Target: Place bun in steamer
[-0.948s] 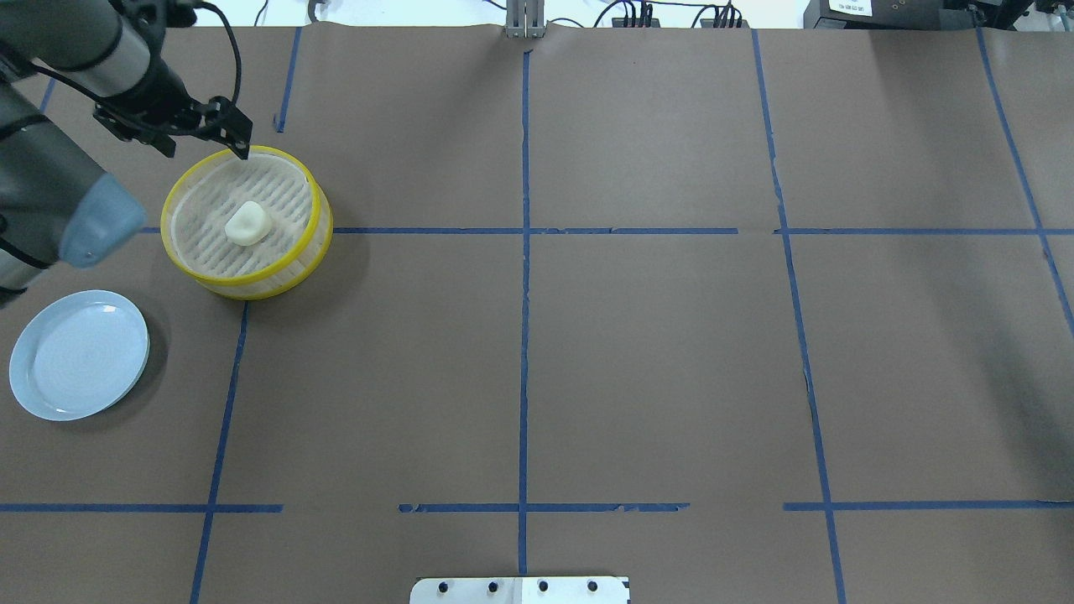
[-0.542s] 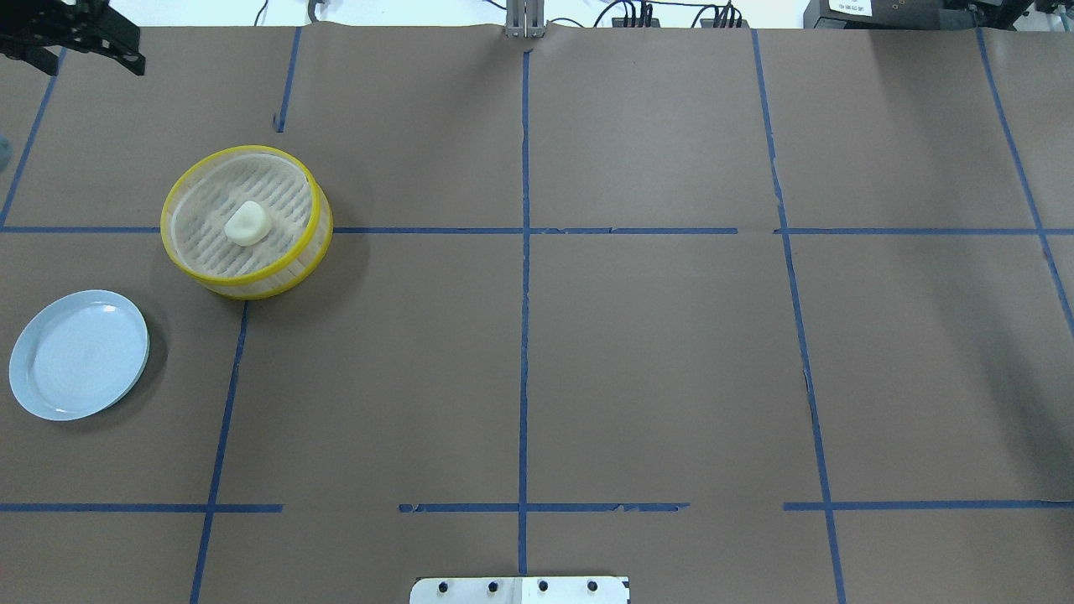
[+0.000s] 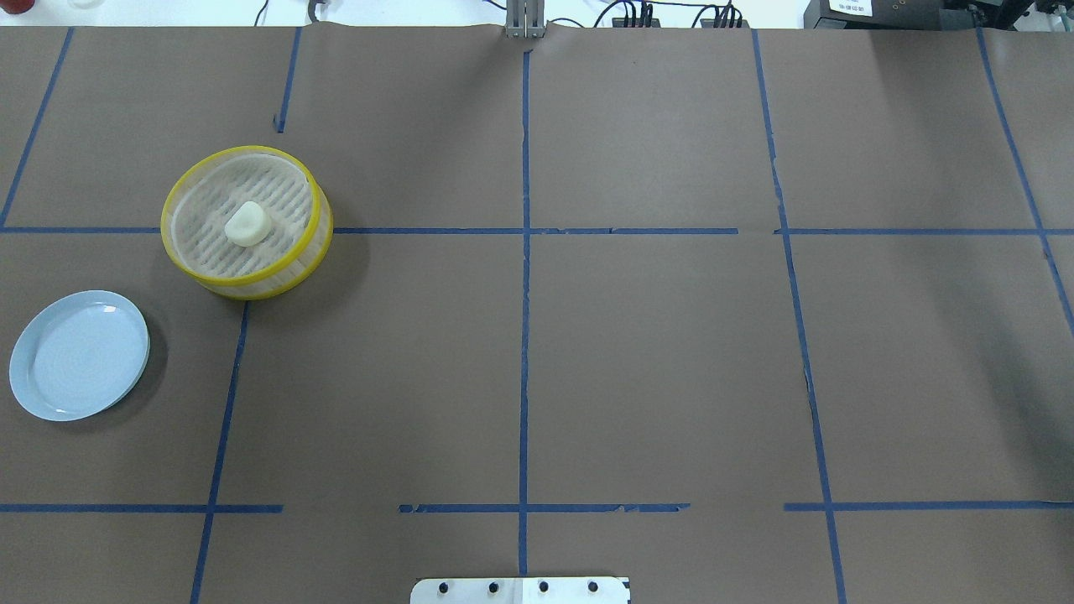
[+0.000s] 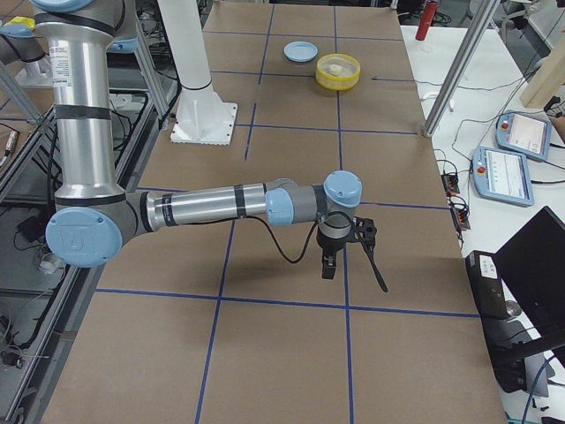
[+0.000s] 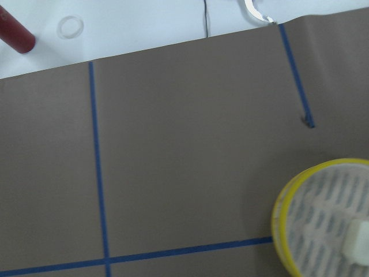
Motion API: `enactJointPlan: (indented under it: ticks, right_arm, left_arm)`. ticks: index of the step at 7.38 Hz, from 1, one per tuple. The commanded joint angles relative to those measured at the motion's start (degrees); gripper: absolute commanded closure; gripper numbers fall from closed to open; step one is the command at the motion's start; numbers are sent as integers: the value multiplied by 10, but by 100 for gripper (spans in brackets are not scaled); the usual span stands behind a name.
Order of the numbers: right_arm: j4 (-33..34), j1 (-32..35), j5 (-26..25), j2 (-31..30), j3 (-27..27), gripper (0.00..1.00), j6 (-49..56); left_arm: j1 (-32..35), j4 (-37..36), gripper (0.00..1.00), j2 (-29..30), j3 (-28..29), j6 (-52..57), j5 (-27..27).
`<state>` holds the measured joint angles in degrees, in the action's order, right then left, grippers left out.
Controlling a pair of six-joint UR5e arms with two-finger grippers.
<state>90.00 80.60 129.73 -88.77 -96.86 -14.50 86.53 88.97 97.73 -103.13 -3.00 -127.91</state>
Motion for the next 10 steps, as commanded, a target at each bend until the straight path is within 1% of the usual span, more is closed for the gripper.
enactJointPlan:
  ticks: [1, 2, 3, 6, 10]
  right_arm:
    - [0, 0, 0, 0, 0, 0, 0]
    - [0, 0, 0, 0, 0, 0, 1]
    - [0, 0, 0, 0, 0, 0, 0]
    - [0, 0, 0, 0, 0, 0, 0]
    - [0, 0, 0, 0, 0, 0, 0]
  left_arm:
    - [64, 31, 0, -108, 48, 101, -55]
    - [65, 54, 0, -152, 49, 98, -55]
    - [65, 59, 0, -155, 57, 94, -55]
    - [62, 60, 0, -137, 63, 72, -55]
    - [62, 60, 0, -134, 62, 72, -55]
